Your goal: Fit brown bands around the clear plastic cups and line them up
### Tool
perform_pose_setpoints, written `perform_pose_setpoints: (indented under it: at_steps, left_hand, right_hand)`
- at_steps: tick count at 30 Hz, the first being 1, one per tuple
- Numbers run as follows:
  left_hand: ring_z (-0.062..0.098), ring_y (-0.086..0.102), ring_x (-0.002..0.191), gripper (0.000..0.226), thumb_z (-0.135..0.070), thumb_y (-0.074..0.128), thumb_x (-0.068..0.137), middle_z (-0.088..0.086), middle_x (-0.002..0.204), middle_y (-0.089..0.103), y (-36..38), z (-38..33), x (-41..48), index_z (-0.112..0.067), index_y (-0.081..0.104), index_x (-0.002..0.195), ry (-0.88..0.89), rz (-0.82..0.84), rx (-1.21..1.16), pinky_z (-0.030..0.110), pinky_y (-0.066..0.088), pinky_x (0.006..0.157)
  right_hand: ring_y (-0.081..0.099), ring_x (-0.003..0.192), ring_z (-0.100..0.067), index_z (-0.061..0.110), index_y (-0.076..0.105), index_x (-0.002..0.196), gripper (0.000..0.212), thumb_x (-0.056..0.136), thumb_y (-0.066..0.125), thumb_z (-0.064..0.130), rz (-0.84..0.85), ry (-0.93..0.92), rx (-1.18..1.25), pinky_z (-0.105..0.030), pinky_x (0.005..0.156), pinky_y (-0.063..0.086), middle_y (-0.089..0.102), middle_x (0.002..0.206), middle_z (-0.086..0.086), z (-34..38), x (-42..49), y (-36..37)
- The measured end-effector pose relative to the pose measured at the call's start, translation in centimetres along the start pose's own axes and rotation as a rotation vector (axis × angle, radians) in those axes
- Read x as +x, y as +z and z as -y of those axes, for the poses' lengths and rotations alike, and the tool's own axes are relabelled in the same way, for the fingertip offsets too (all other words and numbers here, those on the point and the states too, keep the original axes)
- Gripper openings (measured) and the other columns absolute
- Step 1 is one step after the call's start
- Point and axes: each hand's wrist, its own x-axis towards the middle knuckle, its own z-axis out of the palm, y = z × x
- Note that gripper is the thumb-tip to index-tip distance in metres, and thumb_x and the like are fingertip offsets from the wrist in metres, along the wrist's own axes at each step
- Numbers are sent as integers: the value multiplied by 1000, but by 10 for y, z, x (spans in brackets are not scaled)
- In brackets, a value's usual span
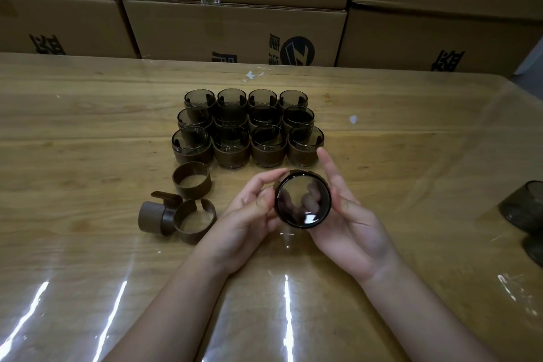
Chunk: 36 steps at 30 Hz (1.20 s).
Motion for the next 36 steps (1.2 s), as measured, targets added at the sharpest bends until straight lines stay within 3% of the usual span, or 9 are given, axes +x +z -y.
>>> perform_pose_setpoints:
  at_steps: [5,9,12,15,19,24,29,33,36]
  left_hand:
    - [27,61,115,54,-38,75,77,12,123,64,-2,4,2,-19,62,126,-5,25,-53,38,51,94]
    - [27,56,122,47,-32,49,87,9,129,62,3,8,3,-14,56,129,-12,-91,132,52,41,106]
    - [17,59,118,55,-44,65,80,4,129,62,12,13,-1,-22,54,129,14,-99,308,36,49,98]
    - [7,57,117,57,-30,70,75,1,132,56,15,17,-3,-33,48,127,55,-86,519,21,47,93]
    - [14,62,111,55,-21,65,79,-4,127,60,12,13,-2,-33,50,130,65,-77,349,27,54,82]
    - [36,56,121,58,-42,53,87,18,133,57,3,3,2,-14,46,138,-7,-124,-62,39,54,90]
    - [29,60,116,66,-58,44,85,17,126,63,5,7,3,-13,52,133,-22,-200,68,36,52,92]
    - [27,64,108,53,-46,49,92,18,123,63,5,6,3,-16,49,136,50,-216,134,30,54,82]
    - [27,62,113,58,-35,55,85,12,126,62,5,6,2,-26,42,141,96,-247,131,33,54,85]
  right_hand:
    - [63,97,-20,29,63,128,60,71,69,11,-25,-81,-134,-31,94,53,59,104,-15,5,-1,6]
    - [65,98,-16,35,61,126,62,68,73,14,-91,-132,-451,-26,85,53,68,100,-4,10,-4,2]
    - [65,92,-11,45,63,120,63,70,72,8,-138,-214,-740,-22,81,52,68,96,2,12,-7,-2]
    - [63,87,-7,51,60,121,62,75,71,12,-103,-244,-922,-19,80,50,63,88,9,6,-8,-2]
    - [64,100,-6,38,53,131,54,83,64,14,-86,-270,-929,-17,84,49,68,102,12,1,-7,-1]
    - [52,125,-1,39,46,132,56,82,71,29,-127,-265,-1016,-22,99,46,59,129,22,-5,-5,-3]
    - [56,119,3,40,49,130,50,83,62,30,-170,-280,-989,-15,94,46,58,127,29,-11,-6,-6]
    - [60,105,12,28,45,133,51,84,59,22,-161,-274,-973,-6,82,45,64,109,37,-7,-7,-6]
    - [61,105,9,29,47,132,51,83,60,24,-172,-284,-953,-7,81,46,62,115,36,-6,-7,-7]
